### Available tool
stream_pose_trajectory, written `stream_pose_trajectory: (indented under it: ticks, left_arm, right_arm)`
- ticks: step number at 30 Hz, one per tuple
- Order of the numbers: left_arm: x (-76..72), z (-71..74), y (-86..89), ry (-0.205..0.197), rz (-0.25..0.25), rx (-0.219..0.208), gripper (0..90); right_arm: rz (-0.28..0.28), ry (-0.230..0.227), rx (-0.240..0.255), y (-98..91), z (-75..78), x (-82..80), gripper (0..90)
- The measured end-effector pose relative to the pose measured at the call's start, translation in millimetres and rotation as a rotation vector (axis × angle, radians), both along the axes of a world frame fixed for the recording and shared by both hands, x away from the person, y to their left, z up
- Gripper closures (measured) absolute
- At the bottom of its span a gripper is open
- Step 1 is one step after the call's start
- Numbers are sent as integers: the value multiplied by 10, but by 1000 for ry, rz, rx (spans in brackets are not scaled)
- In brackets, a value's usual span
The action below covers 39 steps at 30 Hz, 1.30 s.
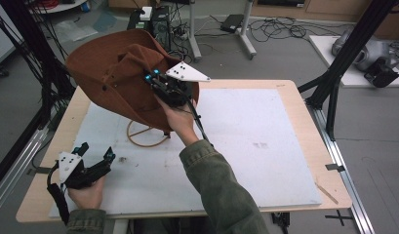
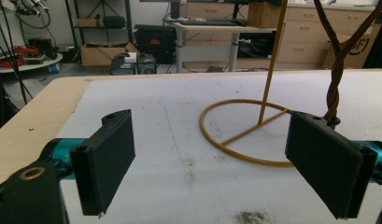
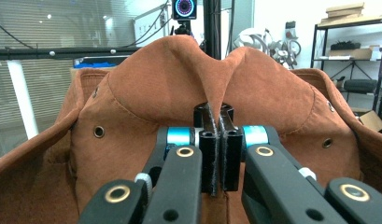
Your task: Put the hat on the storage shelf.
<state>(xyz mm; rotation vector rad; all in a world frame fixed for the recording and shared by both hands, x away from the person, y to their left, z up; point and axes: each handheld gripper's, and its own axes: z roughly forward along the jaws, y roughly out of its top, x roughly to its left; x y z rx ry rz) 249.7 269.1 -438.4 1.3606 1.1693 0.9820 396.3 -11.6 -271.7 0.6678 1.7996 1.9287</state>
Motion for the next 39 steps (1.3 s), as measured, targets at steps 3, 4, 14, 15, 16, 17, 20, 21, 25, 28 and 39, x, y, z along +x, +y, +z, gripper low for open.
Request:
stream_pose_trajectory:
  ticks: [3, 4, 14, 15, 16, 17, 20, 21, 25, 28, 39]
  left_arm:
    - [4, -4, 0, 3, -3, 5, 161]
    - [5, -5, -1, 6, -4, 5, 161]
    - [5, -8, 1, 5, -6, 1, 162]
    - [5, -9, 2, 4, -6, 0, 162]
    - [4, -8, 5, 7, -5, 0, 161]
    - [7, -10, 5, 4, -3, -5, 162]
    - [7, -10, 9, 6, -3, -7, 162]
    - [7, -9, 10, 6, -3, -7, 162]
    - [5, -8, 10, 7, -2, -7, 162]
    - [7, -9, 12, 6, -2, -6, 162]
    - [8, -8, 10, 8, -2, -8, 163]
  right_arm:
    - [3, 0, -3, -5, -1, 4, 893]
    - [6, 2, -3, -6, -3, 3, 891]
    - [14, 21, -66, 61, -108, -6, 888]
    - [13, 26, -65, 65, -113, -4, 888]
    - [10, 26, -64, 66, -114, 0, 887]
    - [10, 30, -63, 65, -116, 3, 887]
    - [4, 40, -66, 63, -122, 20, 887]
    - [4, 44, -66, 60, -126, 25, 886]
    - [6, 51, -81, 68, -135, 32, 886]
    - [7, 53, -88, 70, -136, 33, 886]
    - [5, 66, -73, 36, -136, 74, 704]
